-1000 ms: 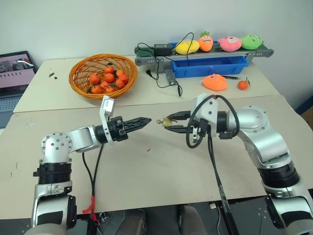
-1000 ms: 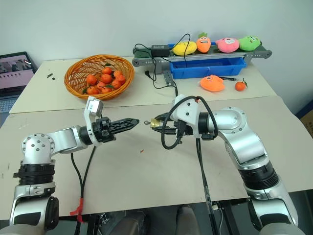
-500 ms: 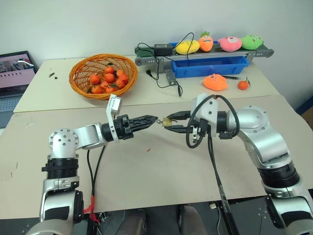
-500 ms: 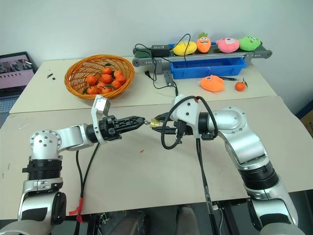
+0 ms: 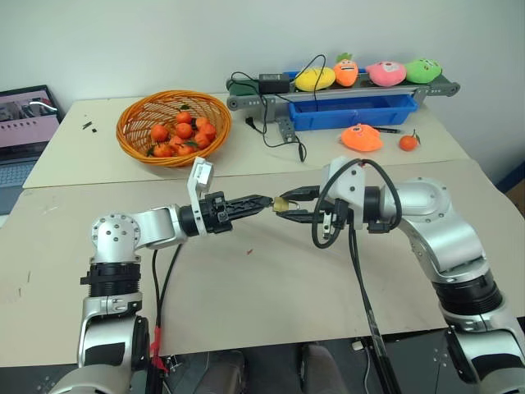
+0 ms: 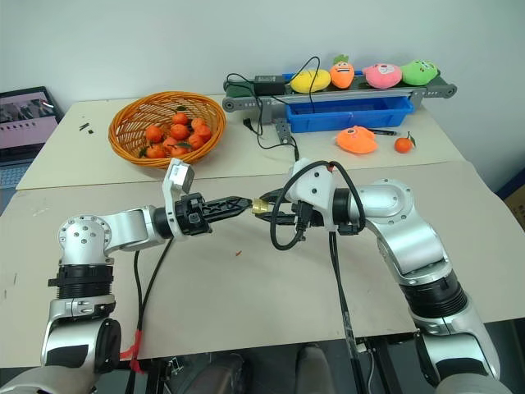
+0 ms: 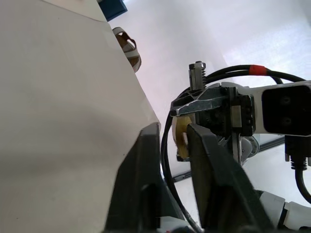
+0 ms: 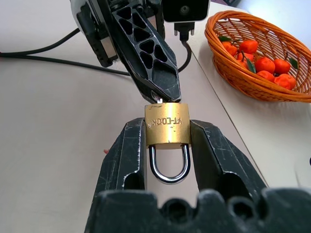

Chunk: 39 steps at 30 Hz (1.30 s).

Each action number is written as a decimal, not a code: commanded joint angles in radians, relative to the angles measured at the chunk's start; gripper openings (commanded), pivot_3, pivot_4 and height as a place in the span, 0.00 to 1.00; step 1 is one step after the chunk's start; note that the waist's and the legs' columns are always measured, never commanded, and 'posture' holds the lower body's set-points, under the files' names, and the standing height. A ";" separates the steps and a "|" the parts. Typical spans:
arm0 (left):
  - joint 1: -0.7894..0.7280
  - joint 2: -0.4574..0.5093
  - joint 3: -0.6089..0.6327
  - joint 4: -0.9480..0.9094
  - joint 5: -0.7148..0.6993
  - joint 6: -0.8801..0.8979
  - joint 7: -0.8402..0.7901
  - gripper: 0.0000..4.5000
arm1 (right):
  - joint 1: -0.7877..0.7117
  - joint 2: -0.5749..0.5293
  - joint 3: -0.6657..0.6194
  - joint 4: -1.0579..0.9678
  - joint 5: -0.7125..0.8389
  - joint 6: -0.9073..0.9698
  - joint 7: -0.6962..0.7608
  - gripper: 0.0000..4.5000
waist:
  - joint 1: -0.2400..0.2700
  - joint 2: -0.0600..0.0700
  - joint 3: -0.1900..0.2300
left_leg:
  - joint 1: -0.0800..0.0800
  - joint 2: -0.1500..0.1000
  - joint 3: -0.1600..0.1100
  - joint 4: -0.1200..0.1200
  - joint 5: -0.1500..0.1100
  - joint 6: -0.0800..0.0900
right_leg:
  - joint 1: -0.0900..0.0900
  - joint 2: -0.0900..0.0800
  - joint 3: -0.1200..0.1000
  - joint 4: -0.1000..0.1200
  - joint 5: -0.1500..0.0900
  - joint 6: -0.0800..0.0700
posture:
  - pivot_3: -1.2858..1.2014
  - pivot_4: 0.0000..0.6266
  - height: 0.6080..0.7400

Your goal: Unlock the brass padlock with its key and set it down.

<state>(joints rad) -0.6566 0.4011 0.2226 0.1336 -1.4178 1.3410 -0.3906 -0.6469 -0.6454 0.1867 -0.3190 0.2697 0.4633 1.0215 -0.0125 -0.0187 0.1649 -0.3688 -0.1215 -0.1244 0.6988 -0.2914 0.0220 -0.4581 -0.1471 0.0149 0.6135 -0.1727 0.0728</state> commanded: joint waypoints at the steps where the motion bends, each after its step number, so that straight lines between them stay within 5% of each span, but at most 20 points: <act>1: -0.016 0.004 0.021 -0.020 -0.019 0.009 0.007 0.01 | -0.016 -0.003 -0.014 -0.027 0.009 -0.012 -0.002 0.20 | -0.001 0.000 0.000 | 0.000 0.000 0.000 0.000 0.000 0.000 | 0.000 0.000 0.000 0.000 0.000 0.000 | 0.52 0.24 1.00; 11: 0.004 0.030 -0.018 -0.129 0.032 -0.008 -0.080 0.01 | -0.019 -0.005 -0.016 -0.028 0.009 -0.009 0.000 0.20 | -0.001 0.000 0.000 | 0.000 0.000 0.000 0.000 0.000 0.000 | 0.000 0.000 0.000 0.000 0.000 0.000 | 0.52 0.24 1.00; 25: 0.036 0.178 -0.219 -0.295 0.352 -0.231 -0.479 0.01 | -0.023 -0.005 -0.015 -0.027 0.012 -0.010 0.002 0.20 | -0.001 0.000 0.000 | 0.000 0.000 0.000 -0.001 0.000 0.000 | 0.000 0.000 0.000 -0.001 0.000 0.000 | 0.52 0.24 1.00; 39: -0.005 0.195 -0.347 -0.310 0.602 -0.445 -0.642 0.01 | -0.017 -0.013 -0.016 -0.033 0.018 -0.009 0.004 0.20 | 0.000 0.000 0.000 | 0.000 0.000 0.000 -0.001 0.000 0.000 | 0.000 0.000 0.000 -0.001 0.000 0.000 | 0.52 0.24 1.00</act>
<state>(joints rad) -0.6461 0.6086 -0.0759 -0.1198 -0.8189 0.9114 -0.9829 -0.6455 -0.6627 0.2180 -0.3332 0.2776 0.4631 1.0519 -0.0125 -0.0187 0.1650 -0.3691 -0.1214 -0.1242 0.6982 -0.2915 0.0223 -0.4580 -0.1471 0.0145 0.6125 -0.1727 0.0727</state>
